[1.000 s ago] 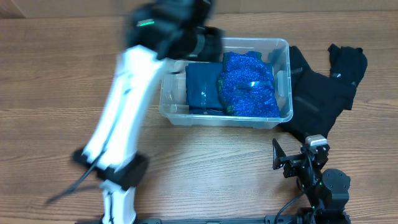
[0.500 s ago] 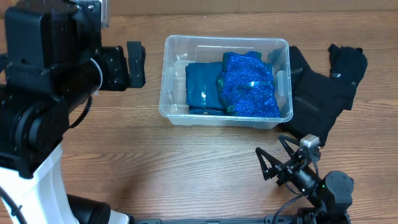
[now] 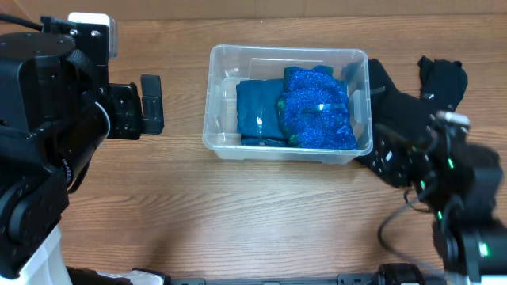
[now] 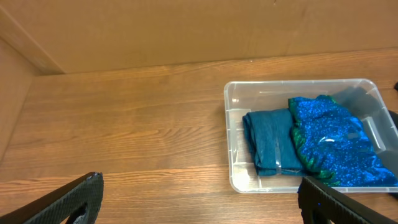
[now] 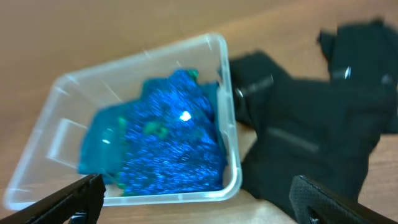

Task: Pack container
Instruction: 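Raise the left arm clear and reach the right gripper to black clothes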

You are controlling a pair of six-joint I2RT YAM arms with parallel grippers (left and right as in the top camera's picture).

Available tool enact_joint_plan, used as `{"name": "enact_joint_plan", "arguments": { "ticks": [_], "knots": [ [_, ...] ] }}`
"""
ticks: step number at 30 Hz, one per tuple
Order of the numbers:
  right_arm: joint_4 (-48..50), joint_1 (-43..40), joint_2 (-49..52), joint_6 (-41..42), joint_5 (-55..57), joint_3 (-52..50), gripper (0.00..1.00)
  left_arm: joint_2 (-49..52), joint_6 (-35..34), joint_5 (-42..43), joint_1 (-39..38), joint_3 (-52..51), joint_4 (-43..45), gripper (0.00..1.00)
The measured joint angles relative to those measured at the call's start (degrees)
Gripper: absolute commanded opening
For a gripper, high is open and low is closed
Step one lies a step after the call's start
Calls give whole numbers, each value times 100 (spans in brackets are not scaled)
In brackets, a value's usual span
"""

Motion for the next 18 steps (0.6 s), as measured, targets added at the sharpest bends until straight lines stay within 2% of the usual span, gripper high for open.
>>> {"name": "enact_joint_plan", "arguments": {
  "ticks": [4, 8, 13, 18],
  "knots": [
    [-98, -387, 1078, 203, -22, 33, 100, 2, 0, -20, 0, -22, 0, 100],
    [-46, -1539, 2166, 442, -337, 37, 100, 4, 0, -20, 0, -24, -2, 100],
    [166, -3279, 3654, 446, -1276, 44, 100, 4, 0, -20, 0, -24, 0, 100],
    [376, -3812, 4653, 306, -1803, 48, 100, 4, 0, -20, 0, -24, 0, 100]
  ]
}}
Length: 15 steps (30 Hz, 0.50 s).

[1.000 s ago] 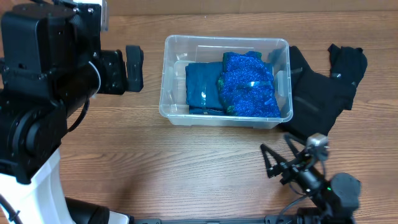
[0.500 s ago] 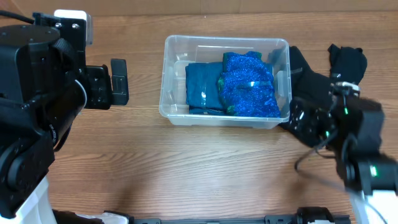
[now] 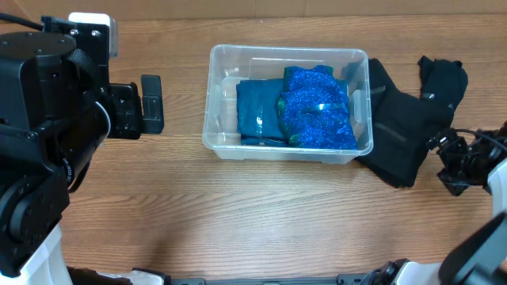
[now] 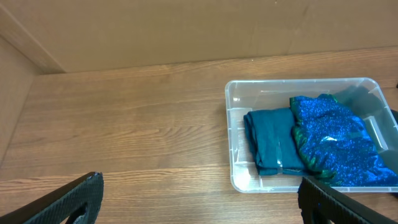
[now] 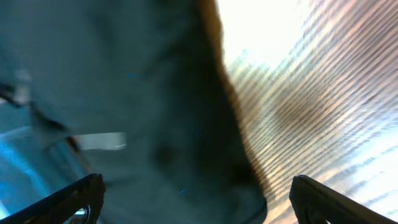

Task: Pack container
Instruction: 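Raise the left arm clear and reach the right gripper to black clothes, then grasp a black garment with the right gripper and lift it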

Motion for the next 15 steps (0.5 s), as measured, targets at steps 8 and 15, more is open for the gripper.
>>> {"name": "enact_joint_plan", "arguments": {
  "ticks": [8, 15],
  "knots": [
    [376, 201, 962, -223, -391, -7, 79, 0, 0, 0, 0, 0, 0, 100],
    [697, 472, 1008, -382, -654, -153, 23, -2, 0, 0, 0, 0, 0, 100]
  ]
}}
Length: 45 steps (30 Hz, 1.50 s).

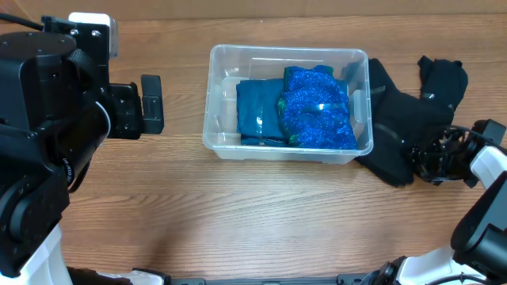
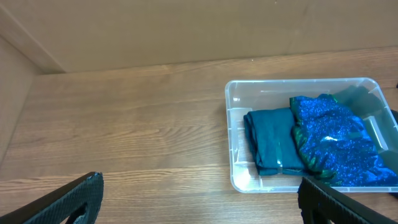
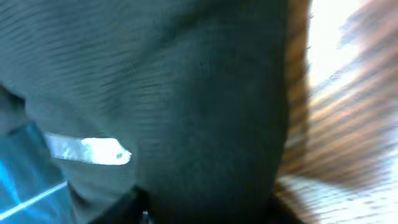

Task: Pack container
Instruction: 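Grasp a black garment with the right gripper and lift it, then lower the black garment into the bin's left side and release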

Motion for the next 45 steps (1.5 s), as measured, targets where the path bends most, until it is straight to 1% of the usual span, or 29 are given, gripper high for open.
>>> {"name": "enact_joint_plan", "arguments": {
  "ticks": [4, 8, 12, 13, 14, 16, 18, 20, 22, 23, 27, 28, 30, 33, 35, 40, 45],
  "knots": [
    [-273, 13, -61, -2, -219, 9, 15, 2, 0, 0, 0, 0, -2, 100],
    [-979, 48, -807, 0, -291, 168, 4, 0, 0, 0, 0, 0, 0, 100],
    [-1742, 238, -2339, 0, -302, 901, 4, 2, 0, 0, 0, 0, -2, 100],
    [-1838, 321, -2826, 0, -317, 1189, 4, 2, 0, 0, 0, 0, -2, 100],
    [-1860, 389, -3097, -4, -319, 1357, 4, 2, 0, 0, 0, 0, 0, 100],
    [-1856, 678, -3825, -2, -413, 1775, 4, 0, 0, -2, 0, 0, -2, 100],
    [-1683, 1123, -4350, 96, -634, 1923, 4, 0, 0, -2, 0, 0, 0, 100],
    [-1467, 1751, -4721, 310, -903, 1952, 4, 2, 0, 0, 0, 0, 0, 100],
    [-1248, 2153, -4787, 481, -1021, 1952, 4, 0, 0, 0, 0, 0, -2, 100],
    [-986, 2549, -4747, 627, -1034, 1952, 4, 0, 0, 0, 0, 0, -2, 100],
    [-297, 3453, -4328, 1097, -960, 1943, 4, 0, 0, 0, 0, 0, -2, 100],
    [-4, 3810, -4044, 1285, -879, 1937, 4, 0, 0, -2, 0, 0, 0, 100],
    [385, 4271, -3563, 1523, -798, 1930, 4, 2, 0, 0, 0, 0, 4, 100],
    [907, 4819, -2791, 1727, -728, 1926, 4, 2, 0, 0, 0, 0, 0, 100],
    [1233, 5195, -2092, 1862, -702, 1915, 4, 2, 0, -2, 0, 0, -2, 100],
    [1895, 5565, -914, 2168, -584, 1862, 4, 2, 0, -2, 0, 0, 0, 100],
    [2380, 5628, -282, 2304, -308, 1840, 4, 2, 0, -2, 0, 0, -2, 100]
  ]
}}
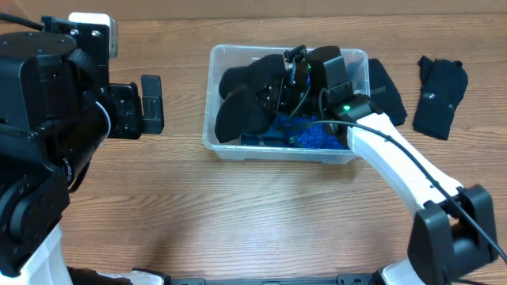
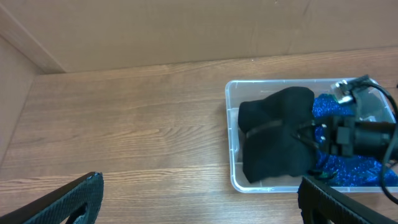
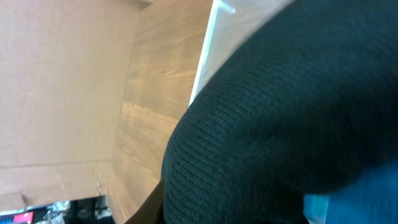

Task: Pack container
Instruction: 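Lower the black garment into the bin's left side and release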

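A clear plastic container [image 1: 238, 49] sits mid-table with a sparkly blue cloth [image 1: 317, 134] inside. My right gripper [image 1: 291, 77] reaches in from the right, shut on a black knitted garment [image 1: 245, 99] that hangs over the container's left half. That garment [image 3: 280, 112] fills the right wrist view and hides the fingers. The left wrist view shows the container [image 2: 230, 124], the garment [image 2: 277, 137] and the blue cloth [image 2: 348, 168]. My left gripper [image 2: 199, 199] stands wide open, well left of the container, holding nothing.
A second black garment [image 1: 441, 95] lies on the table at the far right. More black cloth [image 1: 386, 87] sits against the container's right wall. A brown wall [image 2: 155, 31] runs behind the table.
My right gripper was on the black garment on the table right of the container. Now it holds that garment over the container's left half. The teal cloth is covered. The left arm has not moved.
My right gripper first hung open above the black clothes beside the container. It then sat low at the garment's right edge, then pressed into the cloth. Now one black garment is off the table and over the container; another stays at the far right.
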You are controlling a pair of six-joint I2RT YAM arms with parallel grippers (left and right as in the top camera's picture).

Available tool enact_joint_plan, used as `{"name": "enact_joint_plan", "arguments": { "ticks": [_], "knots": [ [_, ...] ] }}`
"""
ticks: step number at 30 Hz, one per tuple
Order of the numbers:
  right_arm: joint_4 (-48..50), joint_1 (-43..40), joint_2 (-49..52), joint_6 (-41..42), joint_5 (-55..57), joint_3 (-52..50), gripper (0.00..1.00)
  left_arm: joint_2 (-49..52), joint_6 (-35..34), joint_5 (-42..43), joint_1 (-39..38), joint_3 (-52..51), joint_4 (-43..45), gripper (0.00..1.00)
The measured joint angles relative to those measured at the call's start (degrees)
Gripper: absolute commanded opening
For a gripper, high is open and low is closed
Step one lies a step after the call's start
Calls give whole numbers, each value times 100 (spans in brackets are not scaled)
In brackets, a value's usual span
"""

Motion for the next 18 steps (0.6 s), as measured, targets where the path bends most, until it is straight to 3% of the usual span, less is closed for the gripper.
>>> {"name": "enact_joint_plan", "arguments": {
  "ticks": [10, 12, 13, 14, 18],
  "knots": [
    [1377, 0, 278, -59, -573, -28, 4, 0, 0, 0, 0, 0, 2, 100],
    [1268, 0, 278, -85, -651, -28, 15, 0, 0, 0, 0, 0, 2, 100],
    [1097, 0, 278, -122, -656, -28, 37, -2, 0, 0, 0, 0, 0, 100],
    [837, 2, 278, -175, -608, -22, 48, -2, 0, 0, 0, 0, 0, 100],
    [-514, 4, 295, -575, -22, -17, 53, 0, 0, -2, 0, 0, 0, 100]
  ]
}}
